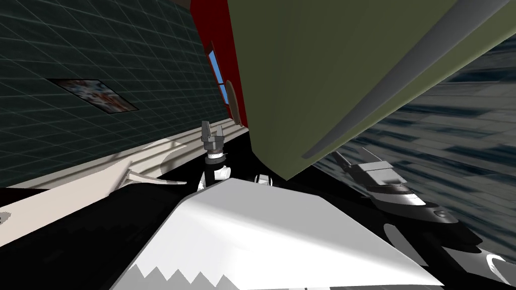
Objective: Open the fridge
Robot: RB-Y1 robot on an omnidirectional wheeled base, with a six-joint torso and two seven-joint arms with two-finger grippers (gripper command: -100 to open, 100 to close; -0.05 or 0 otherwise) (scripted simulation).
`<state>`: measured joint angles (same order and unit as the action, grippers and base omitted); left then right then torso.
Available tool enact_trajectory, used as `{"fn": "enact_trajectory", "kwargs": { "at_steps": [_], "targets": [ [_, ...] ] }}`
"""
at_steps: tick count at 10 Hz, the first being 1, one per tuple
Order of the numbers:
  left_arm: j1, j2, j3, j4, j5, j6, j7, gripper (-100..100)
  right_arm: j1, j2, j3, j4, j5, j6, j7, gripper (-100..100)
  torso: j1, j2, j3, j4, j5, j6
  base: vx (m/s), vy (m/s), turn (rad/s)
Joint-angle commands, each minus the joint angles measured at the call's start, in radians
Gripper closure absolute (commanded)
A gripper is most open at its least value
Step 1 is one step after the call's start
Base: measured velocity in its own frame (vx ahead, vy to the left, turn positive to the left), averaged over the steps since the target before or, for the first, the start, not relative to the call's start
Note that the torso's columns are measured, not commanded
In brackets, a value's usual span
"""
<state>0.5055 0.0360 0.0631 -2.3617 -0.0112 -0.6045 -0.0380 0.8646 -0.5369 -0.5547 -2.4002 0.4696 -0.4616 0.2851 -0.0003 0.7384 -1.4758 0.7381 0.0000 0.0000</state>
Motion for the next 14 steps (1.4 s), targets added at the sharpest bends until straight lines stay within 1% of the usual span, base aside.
{"fn": "enact_trajectory", "kwargs": {
  "at_steps": [1,6,7,9,10,11,12,13,14],
  "targets": [
    [0.0,0.0,0.0,0.0,0.0,0.0,0.0,0,0.025,-0.06,-0.051,-0.004,0.051,0.031,0.026,-100,-0.001,0.0,0.0,0.0,0.0,0.0,0.085,0.04,-0.094],
    [0.0,0.0,0.0,0.0,0.0,0.0,0.0,0,0.067,-0.153,-0.134,-0.007,0.133,0.074,0.067,-100,0.0,0.001,0.001,0.0,0.0,0.0,0.078,0.036,-0.08],
    [0.0,0.0,0.0,0.0,0.0,0.0,0.0,0,0.08,-0.182,-0.16,-0.008,0.159,0.087,0.08,-100,0.0,0.001,0.0,0.0,0.0,0.0,0.077,0.047,-0.102],
    [0.0,0.0,0.0,0.0,0.0,0.0,0.0,0,0.095,-0.212,-0.189,-0.011,0.188,0.101,0.095,-100,0.0,-0.001,-0.001,0.0,0.0,0.0,0.074,0.038,-0.081],
    [0.0,0.0,0.0,0.0,0.0,0.0,0.0,0,0.09,-0.2,-0.18,-0.009,0.176,0.093,0.089,-100,0.0,-0.001,0.0,0.0,0.0,0.0,0.032,0.017,-0.016],
    [0.0,0.0,0.0,0.0,0.0,0.0,0.0,0,0.091,-0.202,-0.182,-0.009,0.178,0.094,0.09,-100,-0.001,0.001,0.001,0.0,0.0,0.0,0.007,0.004,0.004],
    [0.0,0.0,0.0,0.0,0.0,0.0,0.0,0,0.091,-0.202,-0.182,-0.009,0.178,0.094,0.09,100,-0.001,0.002,0.002,0.001,-0.001,0.0,0.0,0.0,0.0],
    [0.0,0.0,0.0,0.0,0.0,0.0,0.0,0,0.096,-0.198,-0.194,0.005,0.175,0.101,0.088,100,-0.001,0.002,0.001,0.001,0.0,0.0,-0.061,0.173,-0.071],
    [0.0,0.0,0.0,0.0,0.0,0.0,0.0,0,0.1,-0.195,-0.206,0.019,0.173,0.108,0.086,100,0.009,0.004,0.002,0.001,0.002,0.001,-0.13,0.287,-0.117]
  ]
}}
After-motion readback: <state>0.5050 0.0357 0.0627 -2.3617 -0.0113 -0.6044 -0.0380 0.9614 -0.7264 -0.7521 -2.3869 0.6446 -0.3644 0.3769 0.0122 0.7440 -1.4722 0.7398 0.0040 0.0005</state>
